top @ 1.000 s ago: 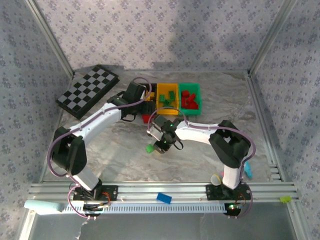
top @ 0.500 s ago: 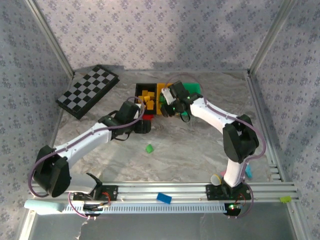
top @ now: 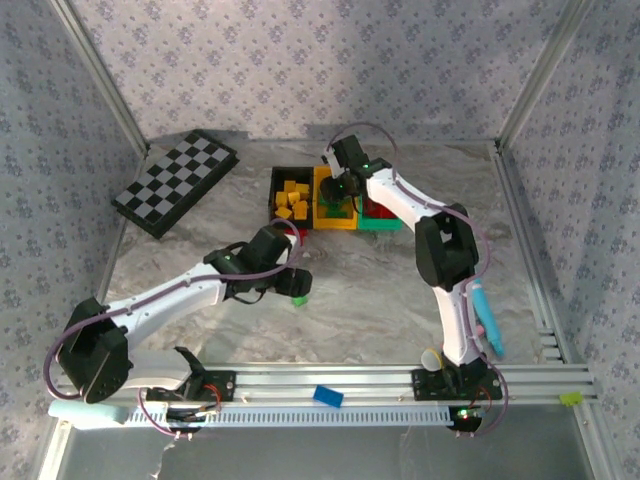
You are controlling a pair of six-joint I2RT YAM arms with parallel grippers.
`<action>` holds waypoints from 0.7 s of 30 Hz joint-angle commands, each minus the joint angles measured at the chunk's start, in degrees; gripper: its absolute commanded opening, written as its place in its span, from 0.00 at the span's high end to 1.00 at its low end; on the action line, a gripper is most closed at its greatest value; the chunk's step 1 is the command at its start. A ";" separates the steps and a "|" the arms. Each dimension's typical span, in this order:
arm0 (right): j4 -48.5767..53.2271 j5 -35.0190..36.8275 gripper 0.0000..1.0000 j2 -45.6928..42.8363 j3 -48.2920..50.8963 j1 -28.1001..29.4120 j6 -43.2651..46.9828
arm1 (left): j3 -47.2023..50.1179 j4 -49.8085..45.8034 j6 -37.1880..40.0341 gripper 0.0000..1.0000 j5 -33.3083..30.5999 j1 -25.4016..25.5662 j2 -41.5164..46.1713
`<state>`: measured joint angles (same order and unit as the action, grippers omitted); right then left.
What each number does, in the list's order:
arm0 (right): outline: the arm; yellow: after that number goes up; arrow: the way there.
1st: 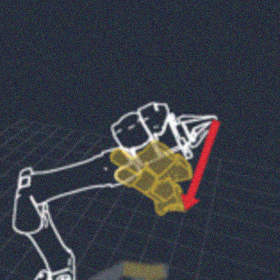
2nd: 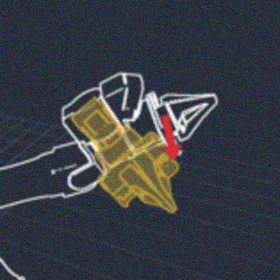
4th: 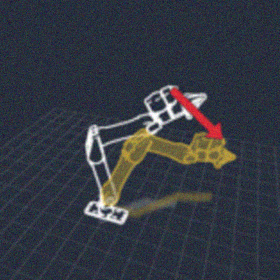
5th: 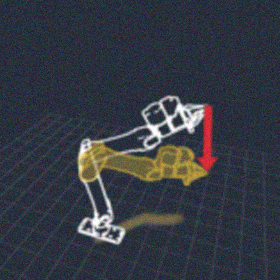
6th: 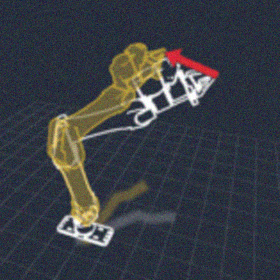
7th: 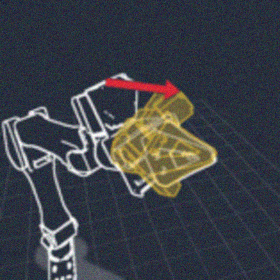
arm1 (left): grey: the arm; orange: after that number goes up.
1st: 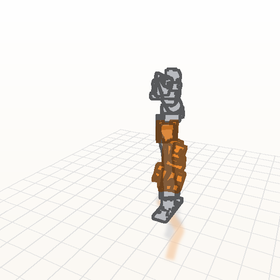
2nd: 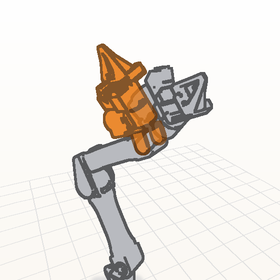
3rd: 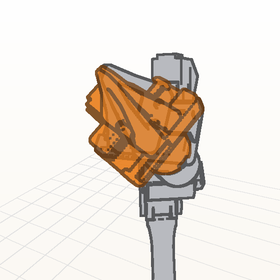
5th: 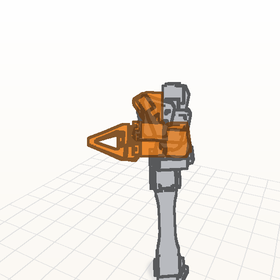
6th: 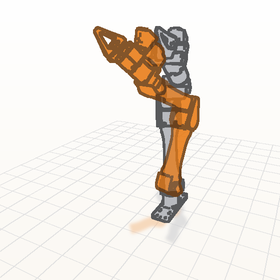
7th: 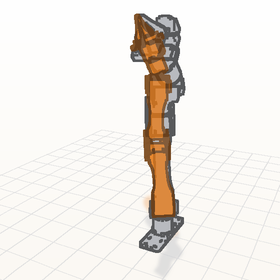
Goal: Sort the legos into containers by color
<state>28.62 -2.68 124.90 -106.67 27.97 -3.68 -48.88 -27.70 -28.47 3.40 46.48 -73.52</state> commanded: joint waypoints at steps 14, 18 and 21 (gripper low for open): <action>5.57 0.30 0.43 6.48 -10.45 -1.60 -1.35 | 2.62 1.89 -3.79 0.22 -1.26 3.45 -2.38; 4.94 0.19 0.41 3.50 -8.36 -0.98 -1.23 | 3.30 2.04 -4.39 0.22 -2.18 3.58 -1.31; 3.86 0.05 0.40 0.57 -5.68 -0.56 -1.34 | 3.31 1.62 -4.47 0.22 -3.36 3.53 -0.85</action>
<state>31.92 -2.31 129.88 -113.82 26.92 -4.75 -45.54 -26.13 -32.08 1.91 49.63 -75.90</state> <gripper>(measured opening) 0.595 0.781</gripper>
